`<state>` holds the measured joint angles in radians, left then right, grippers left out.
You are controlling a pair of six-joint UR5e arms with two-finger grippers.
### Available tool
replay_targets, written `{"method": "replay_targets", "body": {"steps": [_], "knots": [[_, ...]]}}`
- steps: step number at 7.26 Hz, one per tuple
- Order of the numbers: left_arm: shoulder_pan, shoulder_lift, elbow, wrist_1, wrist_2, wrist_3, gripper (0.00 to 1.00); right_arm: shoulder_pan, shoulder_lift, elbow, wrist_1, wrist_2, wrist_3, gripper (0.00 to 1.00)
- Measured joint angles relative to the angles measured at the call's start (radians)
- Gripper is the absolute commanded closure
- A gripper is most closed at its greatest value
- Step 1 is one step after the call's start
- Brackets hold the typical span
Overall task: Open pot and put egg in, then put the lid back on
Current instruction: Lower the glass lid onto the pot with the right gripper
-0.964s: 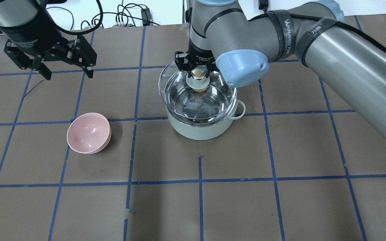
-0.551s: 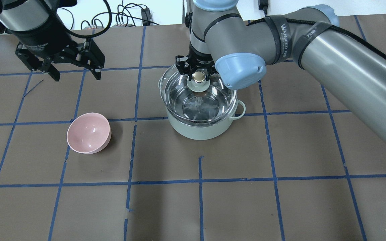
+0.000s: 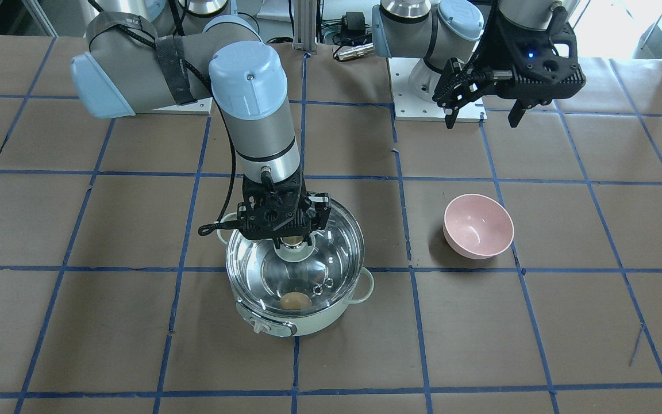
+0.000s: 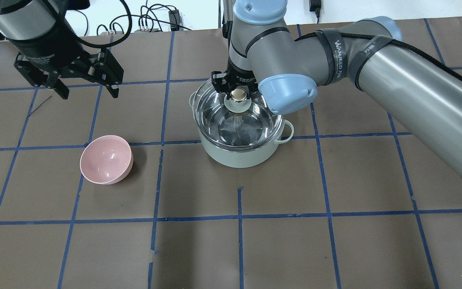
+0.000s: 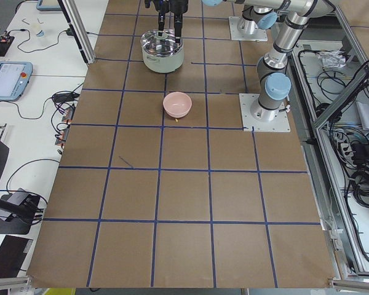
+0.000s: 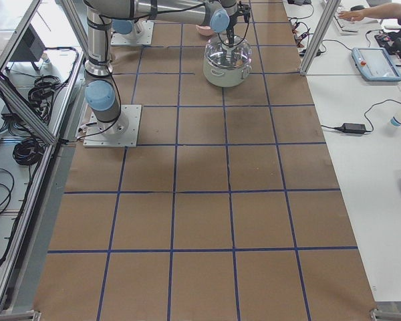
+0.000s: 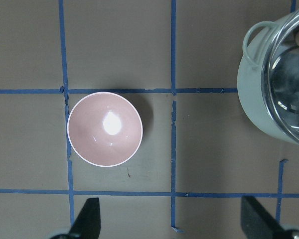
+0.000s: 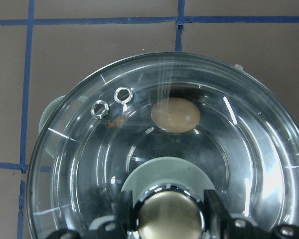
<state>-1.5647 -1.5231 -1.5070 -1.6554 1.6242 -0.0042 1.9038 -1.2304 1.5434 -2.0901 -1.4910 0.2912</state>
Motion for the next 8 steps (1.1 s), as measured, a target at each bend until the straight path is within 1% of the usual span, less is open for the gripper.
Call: {"method": "replay_targets", "body": {"steps": [4,8], "knots": [[0.000,0.001,0.001,0.000,0.002,-0.001,0.00,-0.012,-0.004,0.008,-0.002,0.000,-0.039,0.60],[0.002,0.000,0.000,0.002,-0.005,-0.004,0.00,-0.011,-0.007,0.005,-0.001,0.003,-0.011,0.60]]}}
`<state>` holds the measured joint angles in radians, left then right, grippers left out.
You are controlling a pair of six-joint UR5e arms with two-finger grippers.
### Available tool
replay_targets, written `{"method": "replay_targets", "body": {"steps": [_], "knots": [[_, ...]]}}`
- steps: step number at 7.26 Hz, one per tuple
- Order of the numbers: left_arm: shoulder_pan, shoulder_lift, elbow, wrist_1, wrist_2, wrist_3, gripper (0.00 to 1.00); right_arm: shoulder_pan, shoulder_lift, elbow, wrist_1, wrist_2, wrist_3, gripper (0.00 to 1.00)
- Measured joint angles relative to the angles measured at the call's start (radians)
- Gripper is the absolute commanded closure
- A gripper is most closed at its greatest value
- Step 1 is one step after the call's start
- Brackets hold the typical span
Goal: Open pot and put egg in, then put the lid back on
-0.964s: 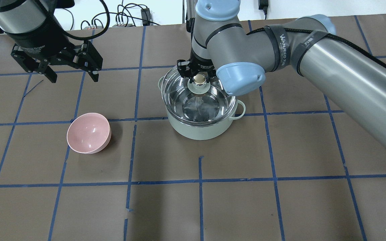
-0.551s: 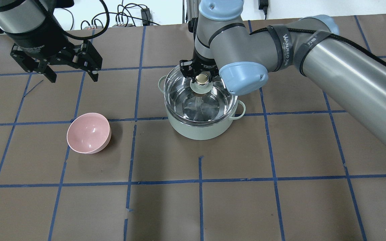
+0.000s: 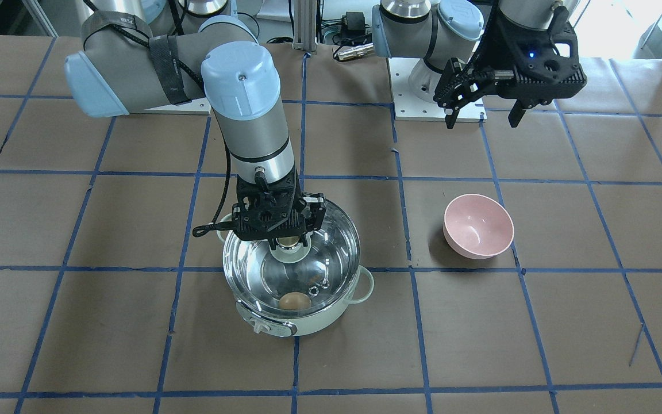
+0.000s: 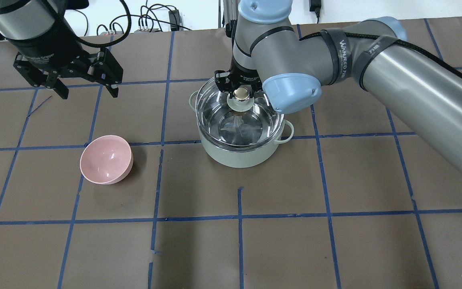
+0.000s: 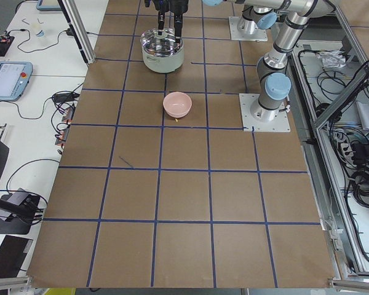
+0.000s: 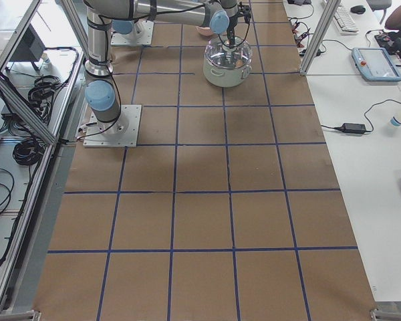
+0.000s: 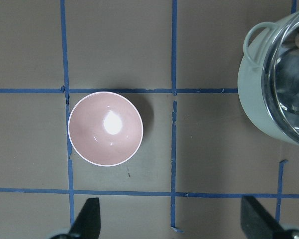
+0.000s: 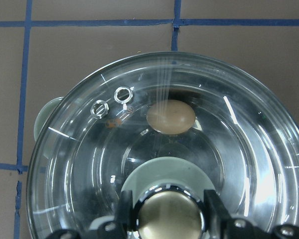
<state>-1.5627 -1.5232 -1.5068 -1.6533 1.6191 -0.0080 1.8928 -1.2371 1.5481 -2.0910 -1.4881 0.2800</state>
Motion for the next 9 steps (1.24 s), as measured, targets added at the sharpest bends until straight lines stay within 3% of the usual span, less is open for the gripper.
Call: {"method": "replay_targets", "body": {"steps": [4,7,9], "knots": [[0.004,0.000,0.000,0.003,-0.004,-0.002,0.00,0.000,0.000,0.015,-0.011,0.011,0.008,0.59],[0.006,-0.001,0.000,0.003,-0.007,-0.003,0.00,0.000,-0.003,0.017,-0.015,0.011,0.011,0.39],[0.008,-0.002,0.000,0.003,-0.007,-0.003,0.00,0.000,-0.005,0.017,-0.015,0.010,0.014,0.39]]}}
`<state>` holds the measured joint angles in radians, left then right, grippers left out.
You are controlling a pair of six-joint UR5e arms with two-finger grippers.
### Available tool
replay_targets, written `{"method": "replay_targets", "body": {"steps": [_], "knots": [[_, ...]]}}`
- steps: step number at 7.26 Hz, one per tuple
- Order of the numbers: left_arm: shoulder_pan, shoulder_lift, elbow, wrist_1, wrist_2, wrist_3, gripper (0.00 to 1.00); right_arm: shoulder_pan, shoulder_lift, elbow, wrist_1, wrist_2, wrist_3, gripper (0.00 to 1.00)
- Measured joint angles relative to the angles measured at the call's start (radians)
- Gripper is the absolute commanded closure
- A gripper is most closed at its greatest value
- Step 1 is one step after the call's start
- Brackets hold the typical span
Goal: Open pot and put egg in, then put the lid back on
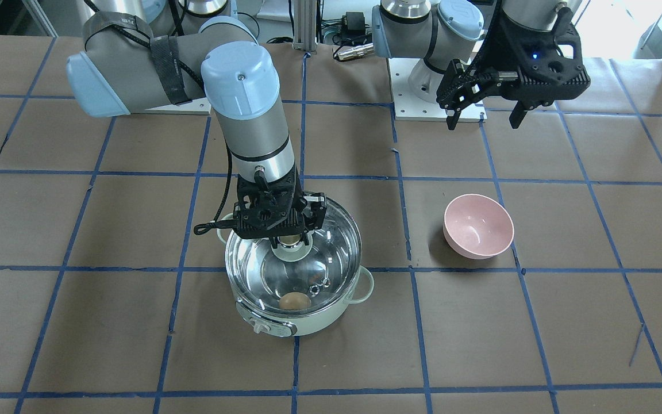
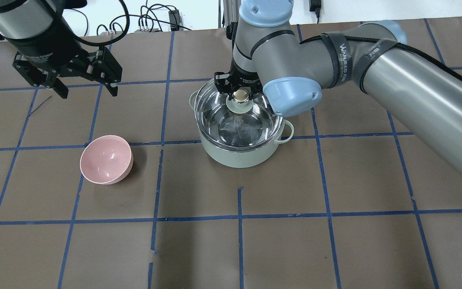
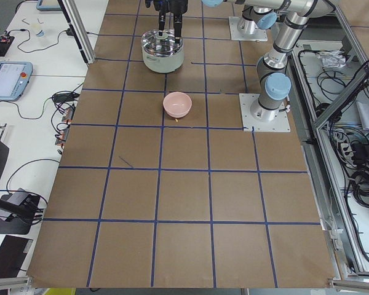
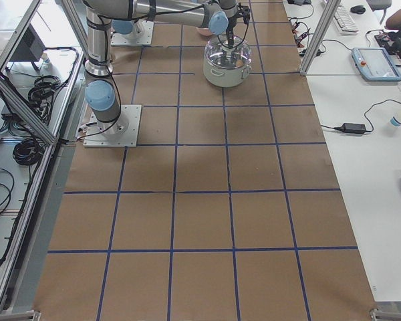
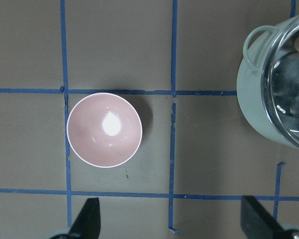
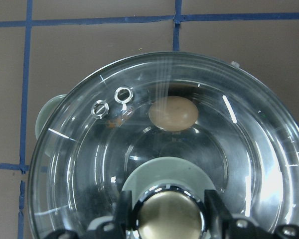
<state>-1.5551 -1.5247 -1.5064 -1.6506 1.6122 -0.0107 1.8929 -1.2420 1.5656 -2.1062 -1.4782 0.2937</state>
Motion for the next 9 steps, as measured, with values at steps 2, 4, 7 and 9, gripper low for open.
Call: {"method": "replay_targets", "body": {"steps": [2,4,7,9], "knots": [[0.001,0.000,0.000,0.000,0.000,0.000,0.00,0.000,-0.001,0.001,0.000,-0.001,0.000,0.30],[0.001,0.000,0.000,0.000,0.000,0.000,0.00,-0.004,-0.002,-0.002,0.001,-0.002,-0.003,0.00],[0.001,0.000,0.000,0.000,0.000,0.000,0.00,-0.111,-0.079,-0.012,0.051,-0.016,-0.041,0.00],[0.001,0.000,0.000,0.000,0.000,0.000,0.00,-0.241,-0.176,-0.008,0.197,-0.028,-0.118,0.00]]}}
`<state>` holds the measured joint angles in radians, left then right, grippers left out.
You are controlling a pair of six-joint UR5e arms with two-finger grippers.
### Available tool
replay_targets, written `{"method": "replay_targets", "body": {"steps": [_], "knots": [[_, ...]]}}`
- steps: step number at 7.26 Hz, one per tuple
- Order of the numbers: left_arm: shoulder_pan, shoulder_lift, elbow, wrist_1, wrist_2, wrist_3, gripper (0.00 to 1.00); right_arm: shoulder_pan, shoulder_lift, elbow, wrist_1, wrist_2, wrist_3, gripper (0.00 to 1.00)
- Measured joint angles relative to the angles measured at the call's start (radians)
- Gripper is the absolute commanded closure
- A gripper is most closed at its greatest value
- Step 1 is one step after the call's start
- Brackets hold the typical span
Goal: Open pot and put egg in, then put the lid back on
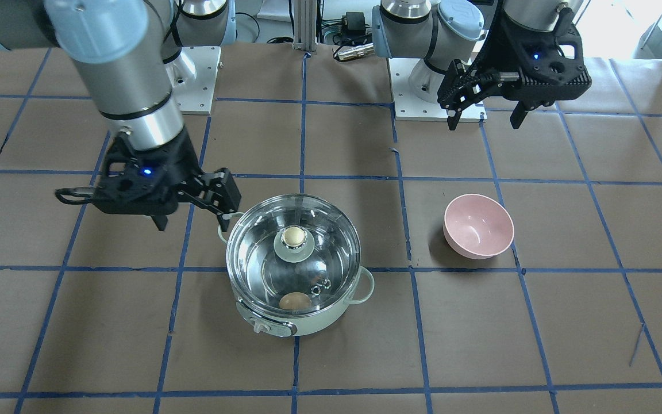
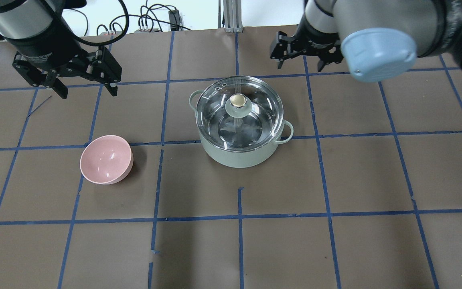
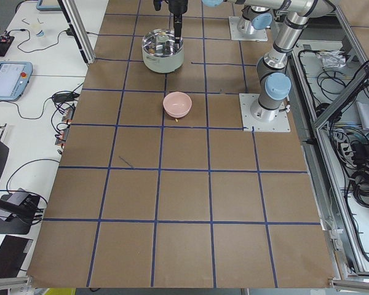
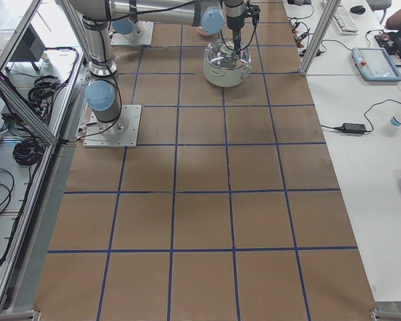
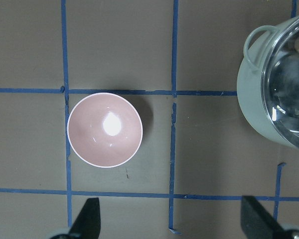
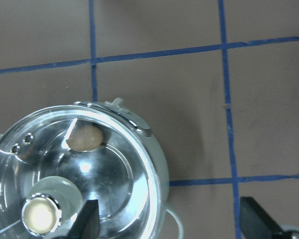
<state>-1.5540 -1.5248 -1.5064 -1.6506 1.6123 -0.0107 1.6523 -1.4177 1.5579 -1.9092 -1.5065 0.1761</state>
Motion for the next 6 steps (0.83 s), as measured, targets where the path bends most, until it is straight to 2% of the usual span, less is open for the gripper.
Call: {"method": "replay_targets", "body": {"steps": [3,6], "knots": [[-0.002,-0.006,-0.004,0.004,0.001,0.001,0.00,-0.072,-0.102,0.011,0.179,-0.066,-0.057,0.00],[0.003,-0.015,-0.059,0.040,0.003,0.000,0.00,-0.080,-0.124,0.034,0.203,-0.069,-0.060,0.00]]}}
